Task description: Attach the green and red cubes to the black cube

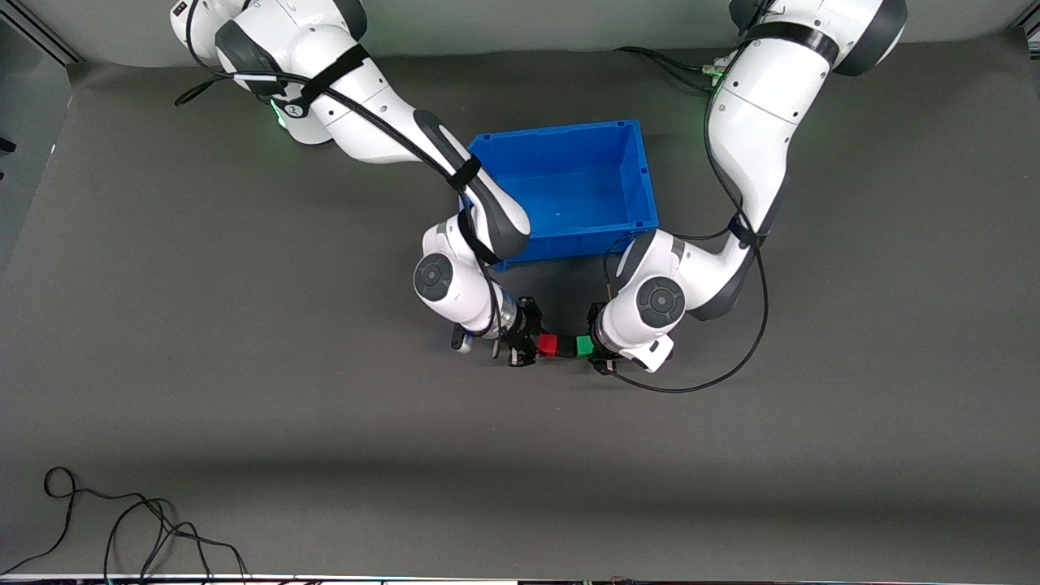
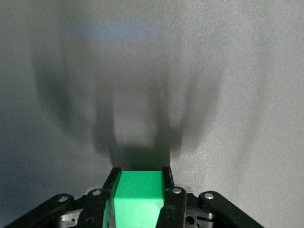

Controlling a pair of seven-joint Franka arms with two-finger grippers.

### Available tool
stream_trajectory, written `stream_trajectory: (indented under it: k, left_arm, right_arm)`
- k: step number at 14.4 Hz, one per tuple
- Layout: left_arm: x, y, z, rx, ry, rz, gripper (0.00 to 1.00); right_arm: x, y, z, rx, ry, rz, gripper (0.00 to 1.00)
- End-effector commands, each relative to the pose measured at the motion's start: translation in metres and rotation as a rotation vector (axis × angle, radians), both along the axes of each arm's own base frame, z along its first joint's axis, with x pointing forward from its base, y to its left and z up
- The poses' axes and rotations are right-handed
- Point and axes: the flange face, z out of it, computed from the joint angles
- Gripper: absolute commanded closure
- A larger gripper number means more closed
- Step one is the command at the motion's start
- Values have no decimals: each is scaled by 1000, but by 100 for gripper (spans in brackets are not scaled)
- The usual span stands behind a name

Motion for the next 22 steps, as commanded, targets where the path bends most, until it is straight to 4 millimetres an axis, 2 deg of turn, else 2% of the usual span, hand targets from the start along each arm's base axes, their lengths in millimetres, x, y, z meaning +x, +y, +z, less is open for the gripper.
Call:
stream_trajectory:
  k: [1, 2, 3, 4, 5, 6, 7, 8, 9, 11, 12, 14, 15, 16, 18, 20, 21, 22]
  left_arm:
    - [2, -9, 2, 1, -16, 4, 98]
    - [4, -11, 5, 5, -30, -12, 74]
    - [5, -11, 7, 21, -45, -32, 18]
    - [6, -12, 10, 34, -59, -43, 0]
    - [9, -8, 15, 39, -63, -45, 0]
    - [14, -3, 17, 41, -68, -39, 0]
    - [20, 4, 22, 51, -77, -34, 0]
    - [31, 23, 27, 92, -98, -33, 0]
    - [40, 41, 45, 133, -120, -42, 0]
    - [62, 90, 72, 198, -132, -79, 0]
    - [70, 120, 87, 206, -135, -164, 0]
    - [83, 162, 101, 174, -136, -273, 0]
    - [86, 177, 108, 166, -147, -327, 0]
    - [80, 183, 115, 164, -144, -436, 0]
    - [67, 219, 135, 158, -131, -617, 0]
    - [54, 239, 158, 156, -150, -739, 0]
    - [52, 258, 167, 155, -144, -781, 0]
    - [48, 264, 176, 150, -129, -871, 0]
  right_arm:
    - [2, 4, 4, -6, -30, 24, 77]
    - [3, 5, 6, -14, -40, 37, 77]
    - [3, 6, 6, -21, -50, 51, 77]
    - [3, 6, 7, -21, -51, 52, 75]
    - [3, 6, 7, -21, -51, 52, 69]
    - [4, 6, 8, -19, -51, 50, 41]
    - [5, 6, 10, -17, -54, 48, 1]
    - [6, 7, 16, -12, -63, 50, 0]
    - [11, 7, 25, -9, -75, 49, 0]
    - [18, 1, 47, -48, -103, 109, 0]
    - [18, 0, 63, -87, -100, 164, 0]
    - [35, -26, 99, -141, -108, 221, 0]
    - [41, -39, 119, -155, -105, 265, 0]
    - [45, -52, 145, -159, -104, 323, 0]
    - [55, -97, 193, -167, -91, 459, 0]
    - [61, -154, 240, -181, -87, 621, 0]
    - [63, -181, 260, -192, -92, 694, 0]
    - [63, -209, 282, -217, -103, 767, 0]
